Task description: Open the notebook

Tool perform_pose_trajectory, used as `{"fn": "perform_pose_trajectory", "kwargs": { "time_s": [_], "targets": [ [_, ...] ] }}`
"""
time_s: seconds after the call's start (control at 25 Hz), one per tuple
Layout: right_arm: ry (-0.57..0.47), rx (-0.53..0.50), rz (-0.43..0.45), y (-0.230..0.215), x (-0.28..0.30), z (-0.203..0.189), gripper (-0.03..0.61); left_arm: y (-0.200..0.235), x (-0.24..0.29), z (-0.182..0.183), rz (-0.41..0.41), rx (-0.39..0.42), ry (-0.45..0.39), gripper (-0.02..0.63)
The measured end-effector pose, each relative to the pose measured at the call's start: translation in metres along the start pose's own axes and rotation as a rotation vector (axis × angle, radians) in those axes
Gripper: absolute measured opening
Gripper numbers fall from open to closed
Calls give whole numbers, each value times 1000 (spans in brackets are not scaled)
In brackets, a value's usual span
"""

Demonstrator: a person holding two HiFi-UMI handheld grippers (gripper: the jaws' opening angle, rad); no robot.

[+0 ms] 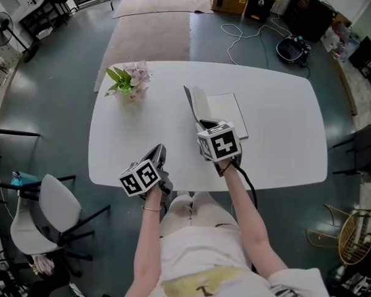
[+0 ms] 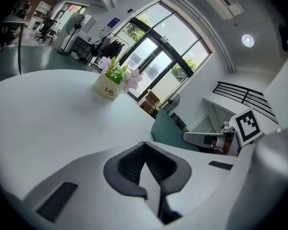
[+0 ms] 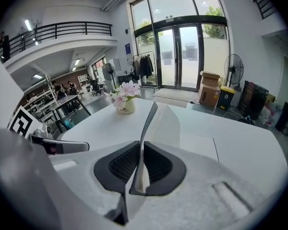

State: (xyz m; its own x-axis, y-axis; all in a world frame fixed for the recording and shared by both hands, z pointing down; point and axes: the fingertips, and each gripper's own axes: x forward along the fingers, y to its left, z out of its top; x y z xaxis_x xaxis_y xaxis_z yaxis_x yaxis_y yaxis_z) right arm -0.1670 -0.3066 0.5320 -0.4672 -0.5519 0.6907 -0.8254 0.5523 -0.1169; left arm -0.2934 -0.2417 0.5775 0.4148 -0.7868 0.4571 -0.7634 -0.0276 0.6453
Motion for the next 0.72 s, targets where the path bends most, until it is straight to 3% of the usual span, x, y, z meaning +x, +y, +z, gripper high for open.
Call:
{"fn": "perform_pose_trajectory", "kwargs": {
  "time_s": [0.72],
  "targets": [
    [94, -66, 44, 49, 60, -28, 35, 24, -30, -2, 69, -38, -38, -2]
  ]
}}
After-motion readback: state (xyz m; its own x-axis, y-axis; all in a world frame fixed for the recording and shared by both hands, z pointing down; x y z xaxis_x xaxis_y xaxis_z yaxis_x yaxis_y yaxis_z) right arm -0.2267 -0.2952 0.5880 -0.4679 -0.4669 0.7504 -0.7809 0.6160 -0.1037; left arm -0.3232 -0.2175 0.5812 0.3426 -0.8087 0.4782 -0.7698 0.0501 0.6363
